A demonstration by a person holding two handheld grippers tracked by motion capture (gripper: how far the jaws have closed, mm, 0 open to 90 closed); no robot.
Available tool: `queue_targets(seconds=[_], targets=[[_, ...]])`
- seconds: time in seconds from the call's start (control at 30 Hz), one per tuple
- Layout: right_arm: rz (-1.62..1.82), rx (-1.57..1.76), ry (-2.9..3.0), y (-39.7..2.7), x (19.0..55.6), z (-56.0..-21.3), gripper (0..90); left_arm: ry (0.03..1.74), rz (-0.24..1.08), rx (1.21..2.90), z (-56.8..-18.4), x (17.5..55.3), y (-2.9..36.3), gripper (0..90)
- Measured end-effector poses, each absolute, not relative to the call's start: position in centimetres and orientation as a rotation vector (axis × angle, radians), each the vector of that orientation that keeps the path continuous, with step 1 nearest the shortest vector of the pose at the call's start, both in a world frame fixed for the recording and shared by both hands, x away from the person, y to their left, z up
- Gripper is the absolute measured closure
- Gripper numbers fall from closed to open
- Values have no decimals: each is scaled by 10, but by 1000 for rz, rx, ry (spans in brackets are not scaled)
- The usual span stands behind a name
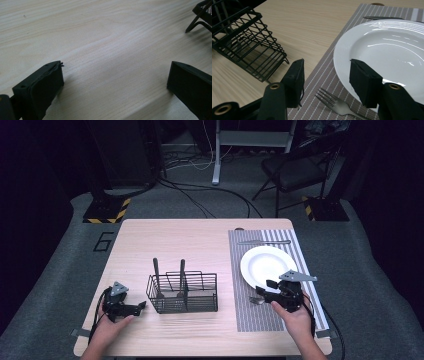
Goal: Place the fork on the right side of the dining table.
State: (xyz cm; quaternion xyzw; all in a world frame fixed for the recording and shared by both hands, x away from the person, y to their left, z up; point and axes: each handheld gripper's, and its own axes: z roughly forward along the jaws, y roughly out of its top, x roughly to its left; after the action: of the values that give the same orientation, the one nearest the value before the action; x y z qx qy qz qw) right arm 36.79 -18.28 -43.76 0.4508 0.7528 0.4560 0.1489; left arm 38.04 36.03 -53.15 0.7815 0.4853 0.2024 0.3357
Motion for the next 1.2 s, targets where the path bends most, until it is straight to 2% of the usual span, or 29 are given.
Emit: queue_targets(seconds=[0.67,1.2], targets=[[1211,1059,2309,-143,359,-462,445,1265,528,2039,-532,380,360,2],[1189,1005,2345,-127,352,-488,448,1266,528,2038,-532,380,360,2]])
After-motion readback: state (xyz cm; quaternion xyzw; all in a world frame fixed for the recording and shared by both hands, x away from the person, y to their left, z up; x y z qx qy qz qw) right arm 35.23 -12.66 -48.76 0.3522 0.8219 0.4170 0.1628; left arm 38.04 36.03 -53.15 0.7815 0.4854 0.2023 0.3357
